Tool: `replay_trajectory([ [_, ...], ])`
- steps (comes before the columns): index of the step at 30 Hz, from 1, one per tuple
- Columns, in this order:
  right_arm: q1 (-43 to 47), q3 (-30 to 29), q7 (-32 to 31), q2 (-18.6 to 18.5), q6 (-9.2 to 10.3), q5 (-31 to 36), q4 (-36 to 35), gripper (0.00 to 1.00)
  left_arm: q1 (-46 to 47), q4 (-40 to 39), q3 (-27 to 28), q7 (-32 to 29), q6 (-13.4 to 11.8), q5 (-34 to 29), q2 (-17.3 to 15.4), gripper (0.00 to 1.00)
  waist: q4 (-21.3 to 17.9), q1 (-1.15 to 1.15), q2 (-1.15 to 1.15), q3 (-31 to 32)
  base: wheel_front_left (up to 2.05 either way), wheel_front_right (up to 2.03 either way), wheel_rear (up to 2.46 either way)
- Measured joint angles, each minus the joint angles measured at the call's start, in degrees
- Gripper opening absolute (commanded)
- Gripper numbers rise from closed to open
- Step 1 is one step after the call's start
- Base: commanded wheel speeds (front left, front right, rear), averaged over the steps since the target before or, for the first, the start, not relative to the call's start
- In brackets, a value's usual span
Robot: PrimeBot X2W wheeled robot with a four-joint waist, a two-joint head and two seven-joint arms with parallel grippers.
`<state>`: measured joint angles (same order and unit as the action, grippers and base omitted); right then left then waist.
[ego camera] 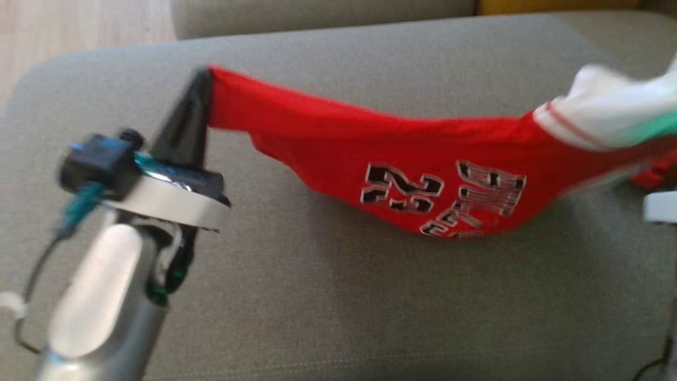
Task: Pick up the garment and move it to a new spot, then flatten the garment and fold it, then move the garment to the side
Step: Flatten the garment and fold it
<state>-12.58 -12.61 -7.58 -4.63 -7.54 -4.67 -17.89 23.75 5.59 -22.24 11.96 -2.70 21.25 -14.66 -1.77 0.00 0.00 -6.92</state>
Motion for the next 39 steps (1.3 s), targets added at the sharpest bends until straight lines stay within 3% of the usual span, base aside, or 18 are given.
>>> replay_trajectory([
  [7, -1.3, -0.9, -3.2, -1.6, 0.01, -1.4, -8.1, 0.0, -0.3, -17.9, 3.5, -6.7, -3.4, -0.5, -4.6, 0.0, 2.0, 0.0, 0.0, 2.5, 0.0, 0.0, 0.0],
  [13, -5.5, 0.1, -4.6, -1.7, 0.0, -4.4, -4.9, 0.0, -0.7, -19.1, 4.2, -9.4, -3.4, 1.2, -5.0, 0.0, 2.6, 0.0, 0.0, 1.2, 0.0, 0.0, 0.0],
  [17, -14.2, 3.0, -5.1, -3.5, 0.0, -7.2, 2.9, 0.0, 5.5, -11.9, 4.2, -9.8, -0.9, 3.0, -4.7, 0.0, 2.8, 0.0, 0.0, -1.1, 0.0, 0.0, 0.0],
  [20, -28.8, 7.4, -4.2, -7.0, 0.0, -9.0, 14.4, 0.0, 19.7, -0.1, 4.1, -8.5, 2.2, 3.2, -3.3, 0.0, 2.8, 0.0, 0.0, -4.1, 0.0, 0.0, 0.0],
  [24, -44.8, 10.7, 0.7, -7.5, 0.0, -10.2, 28.1, 0.0, 33.7, 13.8, 4.0, -5.3, 4.6, 1.9, -1.8, 0.0, 2.5, 0.0, 0.0, -6.9, 0.0, 0.0, 0.0],
  [25, -44.8, 10.7, 0.7, -7.5, 0.0, -10.2, 28.1, 0.0, 33.7, 13.8, 4.0, -5.3, 4.6, 1.9, -1.8, 0.0, 2.5, 0.0, 0.0, -6.9, 0.0, 0.0, 0.0],
  [31, -61.8, 14.7, 11.1, -6.4, 0.0, -10.8, 45.9, 0.0, 49.4, 31.3, 4.2, 0.5, 6.3, -0.1, 0.2, 0.0, 1.8, 0.01, 0.0, -8.7, 0.0, 0.0, 0.0],
  [35, -67.3, 17.3, 12.0, -4.7, 0.0, -10.7, 57.6, 0.0, 54.7, 40.5, 4.5, 1.8, 7.8, 0.6, 1.4, 0.0, 1.1, 0.0, 0.0, -10.1, 0.0, 0.0, 0.0],
  [39, -64.7, 21.4, 12.0, -2.5, 0.01, -11.1, 68.4, 0.0, 51.2, 50.4, 4.7, 1.8, 8.5, 2.8, 4.2, 0.0, 0.9, 0.0, 0.0, -11.3, 0.0, 0.0, 0.0],
])
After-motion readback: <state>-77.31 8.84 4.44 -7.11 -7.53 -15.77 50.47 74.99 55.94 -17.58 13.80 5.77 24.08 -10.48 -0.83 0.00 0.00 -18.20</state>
